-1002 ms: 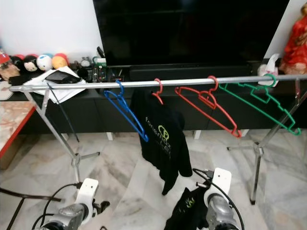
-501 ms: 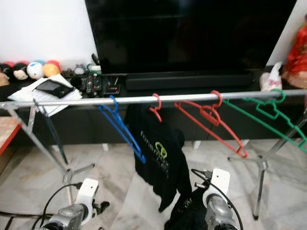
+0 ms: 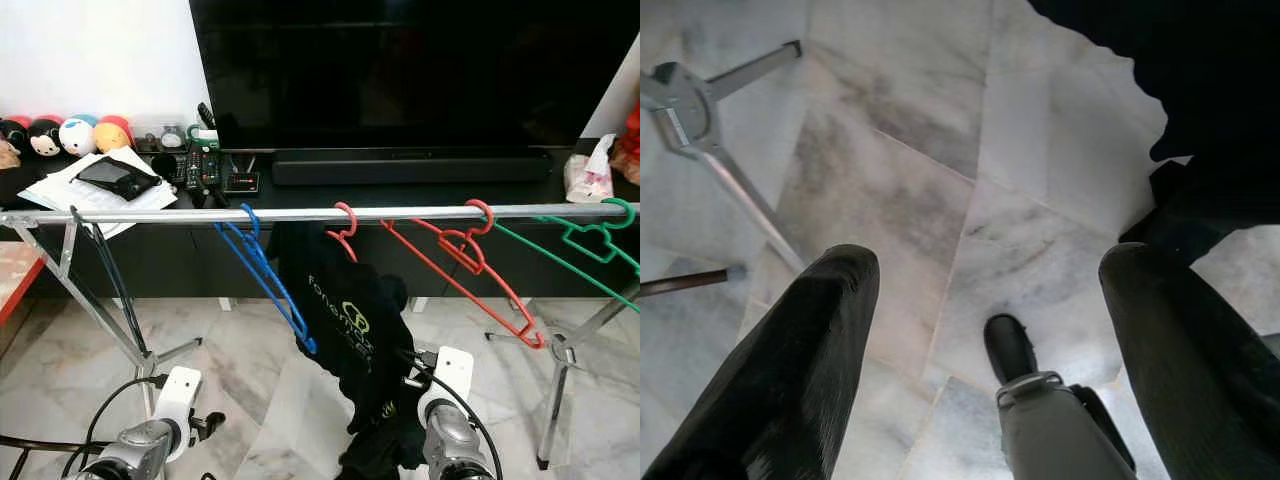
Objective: Hang hanger
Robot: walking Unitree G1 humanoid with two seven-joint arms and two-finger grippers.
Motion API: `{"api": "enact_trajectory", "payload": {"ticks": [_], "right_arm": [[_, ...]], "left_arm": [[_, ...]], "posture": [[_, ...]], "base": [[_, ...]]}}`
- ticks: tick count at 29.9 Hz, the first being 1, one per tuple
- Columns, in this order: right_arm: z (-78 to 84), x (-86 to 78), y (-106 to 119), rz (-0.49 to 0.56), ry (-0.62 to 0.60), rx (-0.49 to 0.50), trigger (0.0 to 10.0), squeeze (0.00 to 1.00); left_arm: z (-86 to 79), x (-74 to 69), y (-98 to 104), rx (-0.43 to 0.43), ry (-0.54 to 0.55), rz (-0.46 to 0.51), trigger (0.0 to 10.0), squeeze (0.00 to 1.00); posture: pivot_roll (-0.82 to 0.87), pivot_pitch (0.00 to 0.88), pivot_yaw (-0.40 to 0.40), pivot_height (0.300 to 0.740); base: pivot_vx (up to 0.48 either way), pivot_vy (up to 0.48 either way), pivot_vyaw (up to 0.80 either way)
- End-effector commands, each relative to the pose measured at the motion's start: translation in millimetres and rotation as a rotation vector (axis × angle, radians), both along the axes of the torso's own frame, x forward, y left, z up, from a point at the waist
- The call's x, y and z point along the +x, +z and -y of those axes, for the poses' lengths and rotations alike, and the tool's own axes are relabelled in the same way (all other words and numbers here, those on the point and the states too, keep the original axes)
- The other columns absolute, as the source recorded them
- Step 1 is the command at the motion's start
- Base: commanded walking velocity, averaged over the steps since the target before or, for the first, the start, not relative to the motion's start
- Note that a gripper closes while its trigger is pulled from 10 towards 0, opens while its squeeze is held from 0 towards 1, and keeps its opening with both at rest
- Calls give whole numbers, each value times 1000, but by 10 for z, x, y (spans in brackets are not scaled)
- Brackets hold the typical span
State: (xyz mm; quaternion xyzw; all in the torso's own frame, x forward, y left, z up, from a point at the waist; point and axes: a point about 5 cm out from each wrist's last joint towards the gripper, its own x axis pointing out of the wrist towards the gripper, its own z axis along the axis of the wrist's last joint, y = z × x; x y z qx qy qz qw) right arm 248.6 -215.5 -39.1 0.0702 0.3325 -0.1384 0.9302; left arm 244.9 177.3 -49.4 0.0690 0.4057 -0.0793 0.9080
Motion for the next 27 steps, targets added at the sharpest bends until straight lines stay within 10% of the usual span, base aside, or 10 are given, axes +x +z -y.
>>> {"api": "enact_trajectory", "payload": {"ticks": [1,27], "right_arm": [[-7,44,33,16,7,-2,10000,0],[-18,31,18,5,22,-3,10000,0]], "left_arm": [[-29,-42,-28,17,-11,-23,10000,0],[-38,-55,-35,27,-23,-25,10000,0]], "posture": [[-68,0,-3,740],[-66,0,-2,740]], "base": [[0,0,0],[0,-216,0]]}}
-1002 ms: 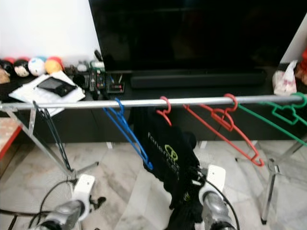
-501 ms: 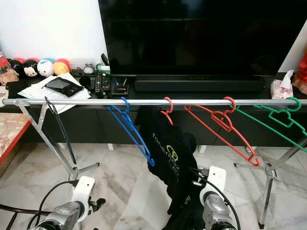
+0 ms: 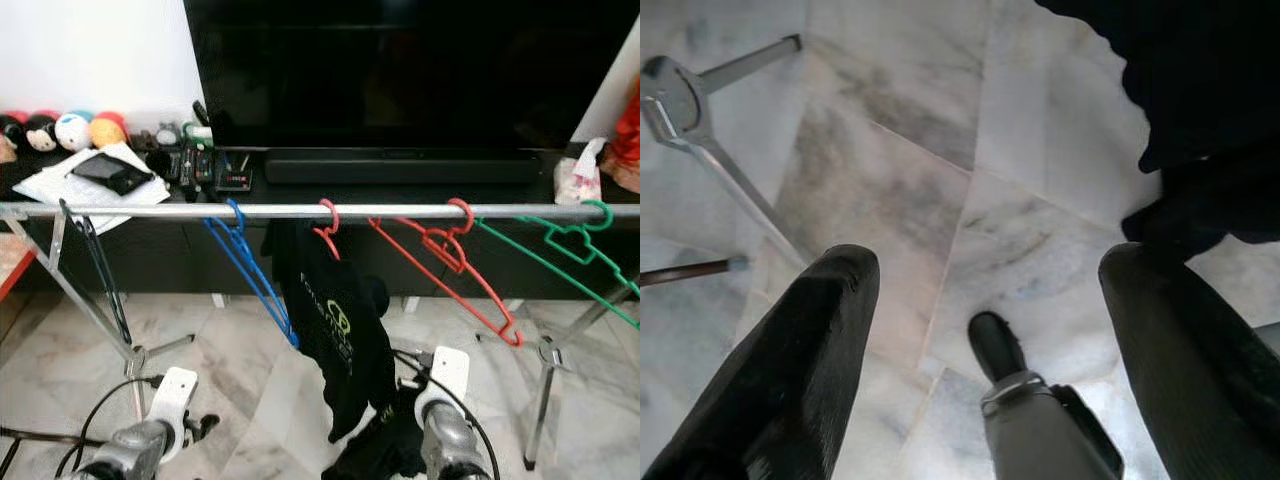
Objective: Hang hanger
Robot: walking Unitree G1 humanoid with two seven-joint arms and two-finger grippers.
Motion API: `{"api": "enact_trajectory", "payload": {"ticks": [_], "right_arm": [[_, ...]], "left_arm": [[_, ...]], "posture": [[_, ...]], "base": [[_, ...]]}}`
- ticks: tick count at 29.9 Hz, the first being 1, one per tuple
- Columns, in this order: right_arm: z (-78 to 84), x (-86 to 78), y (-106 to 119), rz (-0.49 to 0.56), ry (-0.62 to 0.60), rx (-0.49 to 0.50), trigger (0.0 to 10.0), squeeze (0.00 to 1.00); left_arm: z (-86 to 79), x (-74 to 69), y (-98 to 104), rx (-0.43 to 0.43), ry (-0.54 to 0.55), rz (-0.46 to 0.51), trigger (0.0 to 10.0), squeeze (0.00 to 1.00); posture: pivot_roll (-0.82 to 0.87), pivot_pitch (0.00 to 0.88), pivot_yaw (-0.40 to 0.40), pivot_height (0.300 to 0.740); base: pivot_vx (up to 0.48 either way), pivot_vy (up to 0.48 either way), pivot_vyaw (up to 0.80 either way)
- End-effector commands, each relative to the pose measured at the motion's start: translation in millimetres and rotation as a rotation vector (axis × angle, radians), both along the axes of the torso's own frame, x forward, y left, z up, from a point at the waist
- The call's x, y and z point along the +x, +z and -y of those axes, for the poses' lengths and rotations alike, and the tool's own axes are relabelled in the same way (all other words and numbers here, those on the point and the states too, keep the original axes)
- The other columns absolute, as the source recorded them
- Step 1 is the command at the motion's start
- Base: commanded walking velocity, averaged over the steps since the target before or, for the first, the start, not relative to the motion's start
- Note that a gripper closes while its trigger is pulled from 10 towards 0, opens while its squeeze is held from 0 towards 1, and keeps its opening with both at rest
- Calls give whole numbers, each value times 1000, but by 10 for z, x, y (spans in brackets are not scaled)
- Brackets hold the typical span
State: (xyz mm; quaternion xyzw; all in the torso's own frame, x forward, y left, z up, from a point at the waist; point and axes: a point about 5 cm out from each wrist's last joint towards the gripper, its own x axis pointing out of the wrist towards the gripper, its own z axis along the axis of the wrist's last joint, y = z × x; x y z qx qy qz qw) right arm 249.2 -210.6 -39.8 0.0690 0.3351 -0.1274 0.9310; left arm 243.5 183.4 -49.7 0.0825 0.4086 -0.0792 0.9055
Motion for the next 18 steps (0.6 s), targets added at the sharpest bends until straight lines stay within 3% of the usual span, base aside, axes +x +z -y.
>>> {"api": "enact_trajectory", "payload": {"ticks": [1,15,18], "right_arm": [[31,25,25,8,0,-8,10000,0],[31,23,24,7,3,-8,10000,0],[31,24,24,7,3,-7,10000,0]], "left_arm": [[24,-41,-33,2,-13,-21,10000,0],[25,-43,-34,2,-12,-21,10000,0],[18,-43,-34,5,1,-18,10000,0]], "posture": [[-66,0,-2,740],[-66,0,-2,740],[-63,0,-5,740]], "base": [[0,-270,0],[0,-301,0],[0,0,0]]}}
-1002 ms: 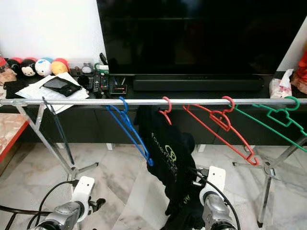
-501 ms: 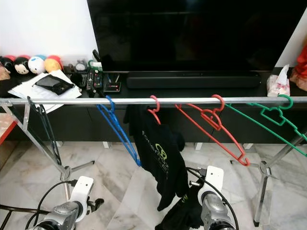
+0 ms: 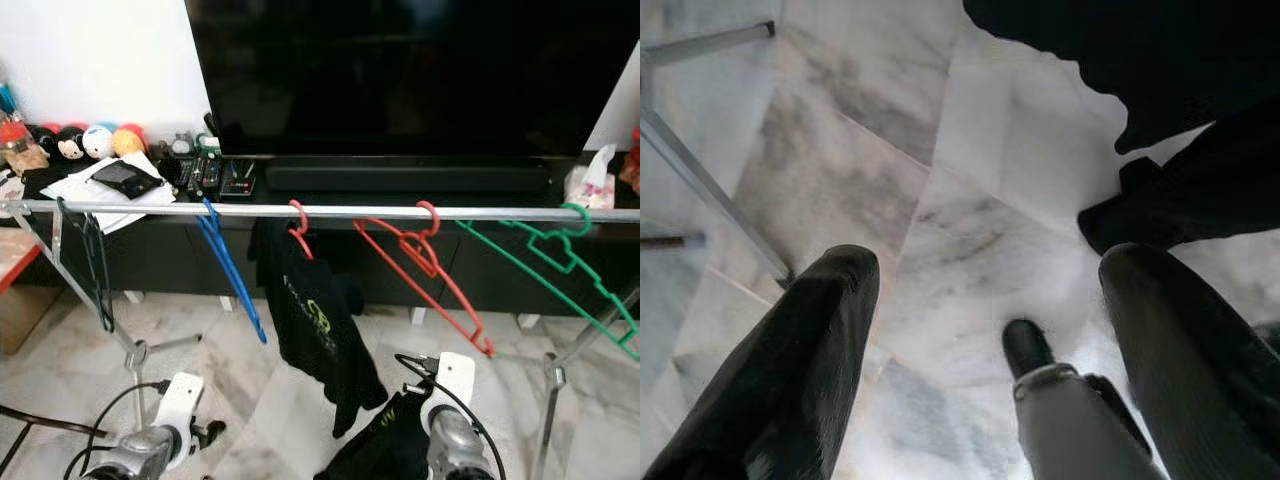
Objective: Hang hanger
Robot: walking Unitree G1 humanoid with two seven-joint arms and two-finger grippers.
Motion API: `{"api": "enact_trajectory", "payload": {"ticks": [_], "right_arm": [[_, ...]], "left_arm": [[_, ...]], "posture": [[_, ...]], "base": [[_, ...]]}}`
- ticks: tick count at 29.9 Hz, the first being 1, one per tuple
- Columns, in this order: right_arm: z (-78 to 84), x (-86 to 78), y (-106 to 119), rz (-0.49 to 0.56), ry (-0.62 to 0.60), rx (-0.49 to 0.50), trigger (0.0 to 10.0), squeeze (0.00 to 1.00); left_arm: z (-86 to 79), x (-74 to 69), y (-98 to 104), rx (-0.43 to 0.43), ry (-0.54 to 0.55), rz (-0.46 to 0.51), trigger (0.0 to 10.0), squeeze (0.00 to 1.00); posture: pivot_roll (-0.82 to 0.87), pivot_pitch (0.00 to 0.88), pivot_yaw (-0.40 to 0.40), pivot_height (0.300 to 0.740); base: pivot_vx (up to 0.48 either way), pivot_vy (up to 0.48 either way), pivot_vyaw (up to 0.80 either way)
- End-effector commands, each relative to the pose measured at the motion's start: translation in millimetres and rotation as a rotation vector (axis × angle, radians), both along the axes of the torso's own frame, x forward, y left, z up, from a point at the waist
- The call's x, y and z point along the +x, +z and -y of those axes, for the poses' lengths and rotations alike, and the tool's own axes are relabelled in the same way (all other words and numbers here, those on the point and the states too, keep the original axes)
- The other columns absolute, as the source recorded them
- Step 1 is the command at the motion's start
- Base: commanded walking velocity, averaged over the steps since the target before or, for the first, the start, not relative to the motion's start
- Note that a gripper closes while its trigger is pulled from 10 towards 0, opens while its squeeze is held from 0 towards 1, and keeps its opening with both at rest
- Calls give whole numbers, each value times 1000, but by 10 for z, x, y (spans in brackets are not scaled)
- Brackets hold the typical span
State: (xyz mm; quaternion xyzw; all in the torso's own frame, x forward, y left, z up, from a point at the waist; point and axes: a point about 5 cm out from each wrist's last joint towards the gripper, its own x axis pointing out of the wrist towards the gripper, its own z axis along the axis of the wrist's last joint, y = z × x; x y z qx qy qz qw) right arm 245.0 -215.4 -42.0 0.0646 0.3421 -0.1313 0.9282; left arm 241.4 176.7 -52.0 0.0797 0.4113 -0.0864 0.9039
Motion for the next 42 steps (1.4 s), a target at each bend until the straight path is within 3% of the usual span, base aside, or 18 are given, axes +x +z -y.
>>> {"api": "enact_trajectory", "payload": {"ticks": [1,11,13,18,25,30,31,32,33,37,42], "right_arm": [[-17,66,46,24,7,2,10000,0],[-19,67,46,22,13,2,10000,0],[-18,67,46,19,23,-2,10000,0],[-14,65,45,18,24,-2,10000,0],[-4,68,48,14,36,-3,10000,0],[-5,72,49,7,55,-1,10000,0],[-6,75,50,3,69,-6,10000,0],[-9,76,47,-14,100,-16,10000,0],[-9,76,47,-14,100,-16,10000,0],[-18,80,43,-46,168,-44,10000,0],[-25,81,39,-64,197,-49,10000,0]], "left_arm": [[-51,-21,-11,17,13,-10,10000,0],[-92,17,27,69,69,70,10000,0],[-131,39,66,108,152,154,10000,0],[-156,56,106,149,205,229,10000,0],[-165,77,197,105,337,383,10000,0],[-151,95,243,69,355,444,10000,0],[-201,261,441,55,353,565,10000,0],[-287,469,842,78,325,798,10000,0],[-287,469,842,78,325,798,10000,0],[-327,498,1164,123,300,972,10000,0],[-295,489,1244,146,269,1036,10000,0]], "posture": [[-63,0,-5,740],[-59,0,-5,740],[-55,0,-9,740],[-54,0,-11,740],[-44,0,-23,740],[-43,0,-25,740],[-40,0,-27,740],[-40,0,-27,740],[-40,0,-27,740],[-37,0,-28,740],[-32,0,-30,740]], "base": [[0,0,0],[0,0,0],[0,0,0],[0,0,0],[0,0,0],[0,0,0],[0,0,0],[0,0,0],[0,0,0],[0,0,0],[0,0,0]]}}
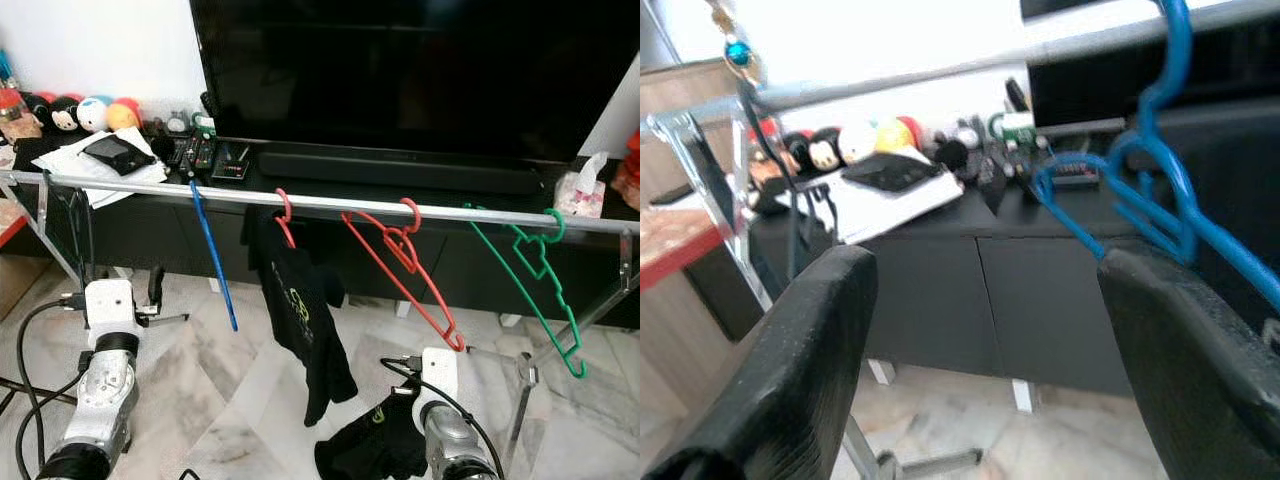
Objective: Hang hanger
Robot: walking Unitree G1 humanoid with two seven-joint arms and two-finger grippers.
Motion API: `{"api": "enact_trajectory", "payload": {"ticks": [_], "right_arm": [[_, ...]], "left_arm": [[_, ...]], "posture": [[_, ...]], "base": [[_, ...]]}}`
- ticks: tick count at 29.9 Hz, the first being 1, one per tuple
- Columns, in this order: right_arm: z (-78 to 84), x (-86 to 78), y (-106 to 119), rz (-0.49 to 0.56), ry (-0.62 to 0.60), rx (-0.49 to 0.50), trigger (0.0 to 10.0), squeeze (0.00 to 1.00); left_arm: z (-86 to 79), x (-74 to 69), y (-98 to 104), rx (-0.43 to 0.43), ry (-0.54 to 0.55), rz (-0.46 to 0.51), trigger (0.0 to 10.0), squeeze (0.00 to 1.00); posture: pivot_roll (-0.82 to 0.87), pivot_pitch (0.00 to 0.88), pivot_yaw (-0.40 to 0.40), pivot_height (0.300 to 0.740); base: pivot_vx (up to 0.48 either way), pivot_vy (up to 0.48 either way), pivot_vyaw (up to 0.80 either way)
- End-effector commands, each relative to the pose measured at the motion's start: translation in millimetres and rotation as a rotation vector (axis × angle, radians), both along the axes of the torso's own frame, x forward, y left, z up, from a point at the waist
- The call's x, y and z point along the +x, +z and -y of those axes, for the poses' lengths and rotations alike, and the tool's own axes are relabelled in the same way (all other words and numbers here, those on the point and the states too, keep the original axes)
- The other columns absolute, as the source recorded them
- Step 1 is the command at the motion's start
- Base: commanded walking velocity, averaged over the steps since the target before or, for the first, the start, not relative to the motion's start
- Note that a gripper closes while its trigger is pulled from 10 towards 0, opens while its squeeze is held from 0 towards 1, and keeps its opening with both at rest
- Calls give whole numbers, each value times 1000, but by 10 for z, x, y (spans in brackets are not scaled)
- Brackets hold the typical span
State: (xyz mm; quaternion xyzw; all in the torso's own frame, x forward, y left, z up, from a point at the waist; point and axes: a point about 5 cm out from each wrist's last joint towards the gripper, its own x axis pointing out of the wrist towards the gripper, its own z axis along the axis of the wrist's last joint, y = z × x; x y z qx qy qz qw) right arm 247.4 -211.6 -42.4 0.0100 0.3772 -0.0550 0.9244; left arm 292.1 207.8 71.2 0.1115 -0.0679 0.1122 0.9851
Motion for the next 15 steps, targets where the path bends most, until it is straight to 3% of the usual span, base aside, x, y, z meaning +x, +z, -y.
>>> {"api": "enact_trajectory", "payload": {"ticks": [1,8,14,15], "right_arm": [[7,57,41,0,29,-11,10000,0],[-5,55,32,-59,148,-63,10000,0],[-29,66,39,-69,216,-65,10000,0],[-235,30,-22,-69,257,-41,10000,0]], "left_arm": [[37,-19,44,21,-17,34,10000,0],[177,-5,160,-28,-139,45,10000,0],[201,-34,162,-44,-152,10,10000,0],[205,-32,163,-53,-157,-2,10000,0]], "posture": [[-37,0,-26,740],[-37,0,-26,740],[-32,0,-23,740],[-32,0,-23,740]], "base": [[0,0,0],[0,0,0],[0,0,0],[0,0,0]]}}
